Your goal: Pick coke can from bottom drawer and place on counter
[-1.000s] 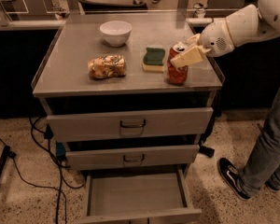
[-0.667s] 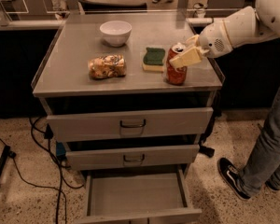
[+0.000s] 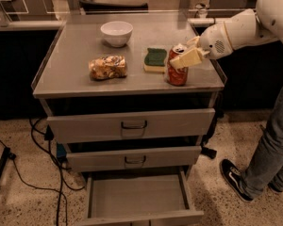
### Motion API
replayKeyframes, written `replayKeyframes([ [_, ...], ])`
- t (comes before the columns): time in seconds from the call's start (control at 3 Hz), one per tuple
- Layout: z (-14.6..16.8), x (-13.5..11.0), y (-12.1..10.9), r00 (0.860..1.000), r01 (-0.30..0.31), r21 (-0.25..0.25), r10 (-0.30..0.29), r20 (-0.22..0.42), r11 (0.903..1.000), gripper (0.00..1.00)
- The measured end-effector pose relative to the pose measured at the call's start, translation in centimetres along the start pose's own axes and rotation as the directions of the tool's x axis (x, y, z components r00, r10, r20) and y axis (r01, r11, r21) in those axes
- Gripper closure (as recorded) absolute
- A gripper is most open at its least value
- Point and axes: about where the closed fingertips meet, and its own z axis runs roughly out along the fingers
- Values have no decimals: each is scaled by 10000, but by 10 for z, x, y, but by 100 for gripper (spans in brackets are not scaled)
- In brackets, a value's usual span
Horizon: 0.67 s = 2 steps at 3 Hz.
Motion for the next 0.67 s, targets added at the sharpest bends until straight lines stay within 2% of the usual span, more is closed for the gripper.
replayKeyframes([
  [0.67, -1, -2, -1, 9999, -127, -27, 128, 53, 9999, 100],
])
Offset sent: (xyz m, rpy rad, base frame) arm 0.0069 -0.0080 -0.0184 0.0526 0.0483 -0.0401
